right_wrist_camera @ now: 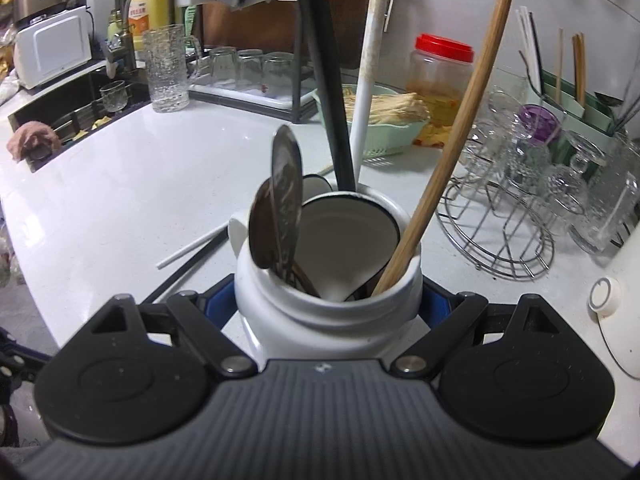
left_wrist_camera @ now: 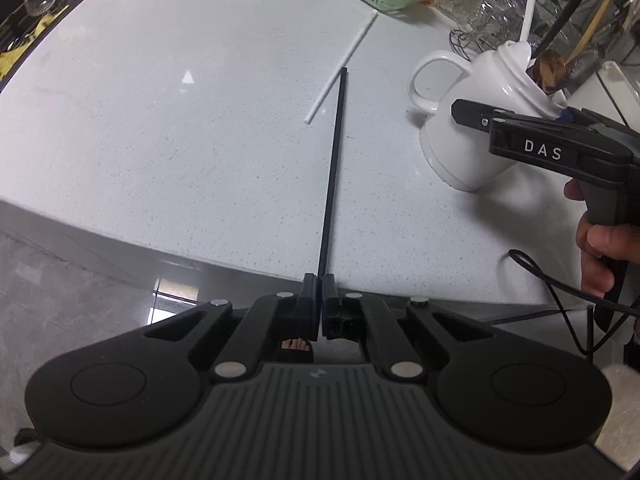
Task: Organize utensils
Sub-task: 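Lift the black chopstick upright with the left gripper, then carry the upright black chopstick over the jar with the left gripper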
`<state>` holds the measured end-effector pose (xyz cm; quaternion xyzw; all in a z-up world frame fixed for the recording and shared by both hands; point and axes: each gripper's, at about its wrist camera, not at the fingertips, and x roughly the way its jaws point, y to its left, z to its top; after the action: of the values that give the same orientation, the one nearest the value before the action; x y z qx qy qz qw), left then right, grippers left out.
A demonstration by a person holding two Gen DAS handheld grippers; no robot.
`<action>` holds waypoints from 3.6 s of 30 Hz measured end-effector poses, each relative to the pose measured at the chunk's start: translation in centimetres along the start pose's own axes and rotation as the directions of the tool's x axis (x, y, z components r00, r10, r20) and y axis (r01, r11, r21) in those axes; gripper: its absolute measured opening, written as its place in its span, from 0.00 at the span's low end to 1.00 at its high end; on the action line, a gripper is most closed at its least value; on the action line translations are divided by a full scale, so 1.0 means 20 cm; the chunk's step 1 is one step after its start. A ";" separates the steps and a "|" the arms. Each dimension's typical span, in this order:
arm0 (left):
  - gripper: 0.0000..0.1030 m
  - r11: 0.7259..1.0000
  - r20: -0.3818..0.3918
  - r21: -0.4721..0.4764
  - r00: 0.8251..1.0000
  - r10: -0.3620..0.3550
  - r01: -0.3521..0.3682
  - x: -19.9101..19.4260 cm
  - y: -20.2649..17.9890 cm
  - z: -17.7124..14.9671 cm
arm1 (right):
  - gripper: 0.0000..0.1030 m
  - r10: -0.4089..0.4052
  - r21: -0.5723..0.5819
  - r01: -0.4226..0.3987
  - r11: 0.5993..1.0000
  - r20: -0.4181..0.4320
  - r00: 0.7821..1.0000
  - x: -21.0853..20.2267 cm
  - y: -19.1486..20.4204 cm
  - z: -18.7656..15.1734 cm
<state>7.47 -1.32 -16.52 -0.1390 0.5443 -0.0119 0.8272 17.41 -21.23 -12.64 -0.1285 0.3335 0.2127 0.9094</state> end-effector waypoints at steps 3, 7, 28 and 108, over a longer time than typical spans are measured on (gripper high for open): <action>0.03 0.999 0.006 -0.027 1.000 -0.023 0.023 -0.02 0.01 -0.02 | 0.89 0.010 -0.005 -0.010 1.000 -0.009 1.000 0.01 0.01 0.02; 0.03 0.999 0.001 -0.046 1.000 -0.028 0.028 -0.03 0.02 -0.04 | 0.90 0.024 -0.018 -0.025 1.000 -0.015 1.000 0.02 0.01 0.02; 0.24 0.995 -0.046 -0.087 0.997 -0.062 0.058 0.01 0.06 -0.07 | 0.89 0.013 0.000 -0.013 1.000 0.022 1.000 -0.02 0.03 -0.02; 0.04 0.858 -0.161 0.445 0.966 -0.204 0.255 -1.13 -0.15 0.94 | 0.90 0.013 -0.044 -0.014 0.999 -0.039 0.999 0.09 0.32 0.14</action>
<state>15.62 3.65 11.47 -0.0012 0.5493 -0.2470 0.7983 17.17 -13.99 -12.43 -0.1506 0.3472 0.2236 0.8982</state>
